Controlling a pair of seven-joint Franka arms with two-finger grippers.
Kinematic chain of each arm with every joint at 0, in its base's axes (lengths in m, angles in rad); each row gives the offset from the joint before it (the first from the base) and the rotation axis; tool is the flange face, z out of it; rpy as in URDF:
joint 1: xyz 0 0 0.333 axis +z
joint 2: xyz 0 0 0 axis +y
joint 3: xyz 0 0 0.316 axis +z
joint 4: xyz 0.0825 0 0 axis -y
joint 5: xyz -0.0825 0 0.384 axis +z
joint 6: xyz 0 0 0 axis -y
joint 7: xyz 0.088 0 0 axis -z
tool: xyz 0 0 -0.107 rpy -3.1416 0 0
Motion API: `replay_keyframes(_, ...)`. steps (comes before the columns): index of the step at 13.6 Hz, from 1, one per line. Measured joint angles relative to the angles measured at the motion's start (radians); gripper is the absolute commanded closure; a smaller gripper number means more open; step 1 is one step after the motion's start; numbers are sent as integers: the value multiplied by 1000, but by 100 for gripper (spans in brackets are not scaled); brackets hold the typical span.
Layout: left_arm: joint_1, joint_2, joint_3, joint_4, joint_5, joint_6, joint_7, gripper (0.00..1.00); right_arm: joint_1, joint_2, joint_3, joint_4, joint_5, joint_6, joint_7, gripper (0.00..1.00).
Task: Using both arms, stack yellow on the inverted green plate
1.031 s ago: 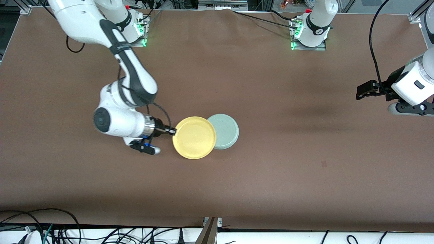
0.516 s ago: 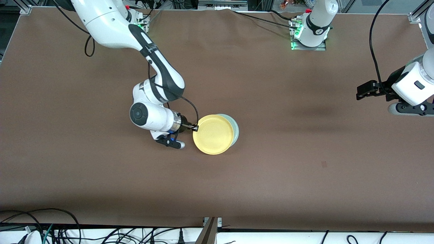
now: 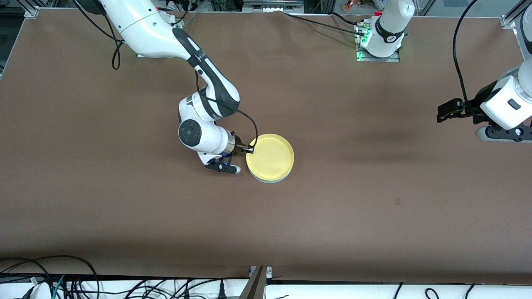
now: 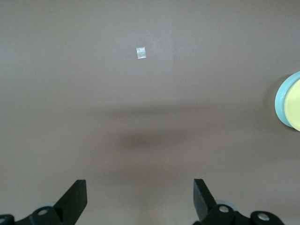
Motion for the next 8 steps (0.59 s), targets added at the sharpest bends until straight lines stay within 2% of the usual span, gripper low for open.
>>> replay_keyframes(4, 0, 0, 0, 0, 0, 0, 0, 0, 0, -50, -19, 12, -32, -12, -1, 0)
replay_keyframes(8, 0, 1, 0, 0, 0, 0, 0, 0, -5, -227, -131, 34, -231, -239, -2, 0)
